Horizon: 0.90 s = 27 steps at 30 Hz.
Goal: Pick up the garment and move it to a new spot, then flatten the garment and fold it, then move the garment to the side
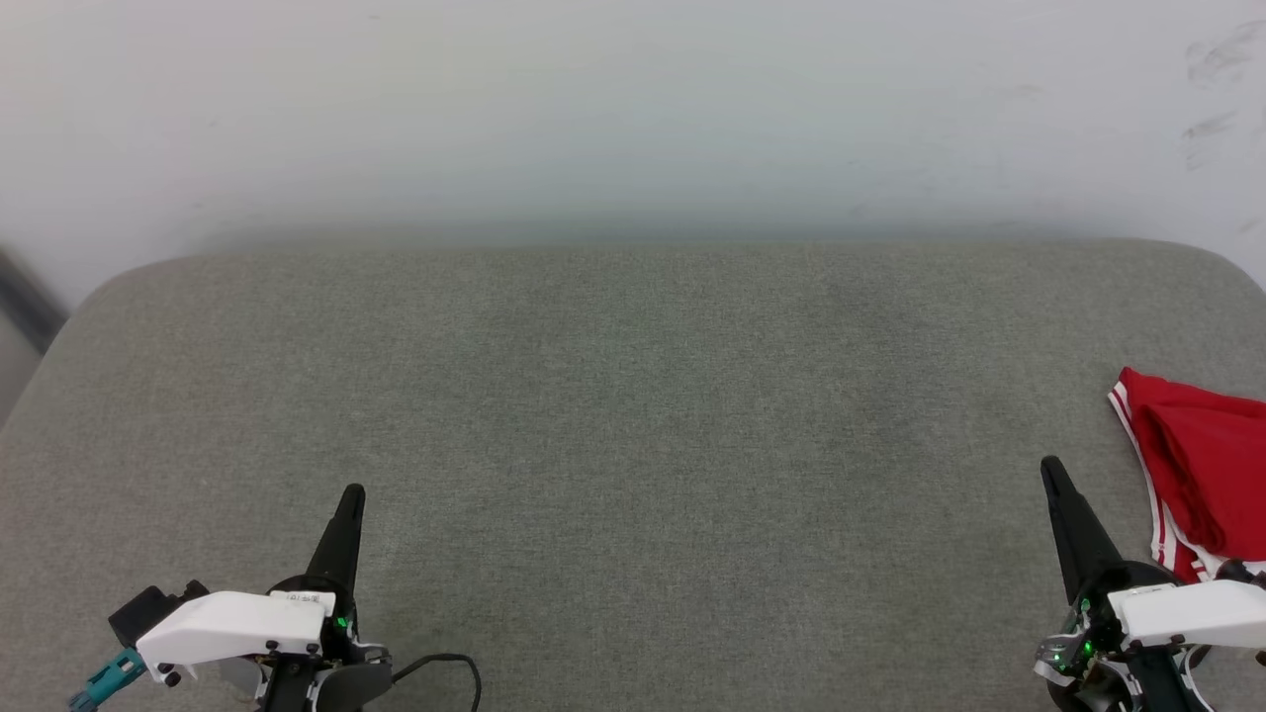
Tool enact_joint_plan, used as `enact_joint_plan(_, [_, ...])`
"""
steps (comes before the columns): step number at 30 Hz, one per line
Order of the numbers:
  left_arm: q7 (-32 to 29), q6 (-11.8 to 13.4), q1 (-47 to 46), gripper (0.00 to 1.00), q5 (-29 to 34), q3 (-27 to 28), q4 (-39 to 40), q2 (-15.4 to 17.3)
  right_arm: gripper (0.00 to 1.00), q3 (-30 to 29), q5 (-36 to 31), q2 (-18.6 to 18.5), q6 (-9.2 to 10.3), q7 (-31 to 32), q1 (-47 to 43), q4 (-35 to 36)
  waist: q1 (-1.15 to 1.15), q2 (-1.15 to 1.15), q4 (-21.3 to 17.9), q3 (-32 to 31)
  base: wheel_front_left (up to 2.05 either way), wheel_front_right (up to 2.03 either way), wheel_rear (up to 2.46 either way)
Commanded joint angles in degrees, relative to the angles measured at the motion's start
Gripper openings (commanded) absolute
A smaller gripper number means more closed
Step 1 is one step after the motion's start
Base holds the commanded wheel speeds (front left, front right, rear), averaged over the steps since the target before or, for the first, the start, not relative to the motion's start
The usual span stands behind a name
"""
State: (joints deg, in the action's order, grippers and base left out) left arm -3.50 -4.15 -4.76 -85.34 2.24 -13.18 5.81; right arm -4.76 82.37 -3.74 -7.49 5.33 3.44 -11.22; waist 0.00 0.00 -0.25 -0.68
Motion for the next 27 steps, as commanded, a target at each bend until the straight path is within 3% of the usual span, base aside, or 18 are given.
enact_joint_plan(1, [-0.46,-0.72,-0.99,0.0,-0.95,0.66,-0.04,-0.28,0.0,-0.14,1.39,-0.11,0.0,0.1,1.2,-0.24,0.0,0.0,0.02,0.06,0.0,0.0,0.0])
enact_joint_plan(27, [-2.91,-3.62,-1.71,0.0,-7.42,4.3,-0.94,-2.83,0.0,-0.84,10.88,0.18,0.0,0.43,3.18,-2.94,0.0,0.0,0.25,0.86,0.0,0.0,0.0])
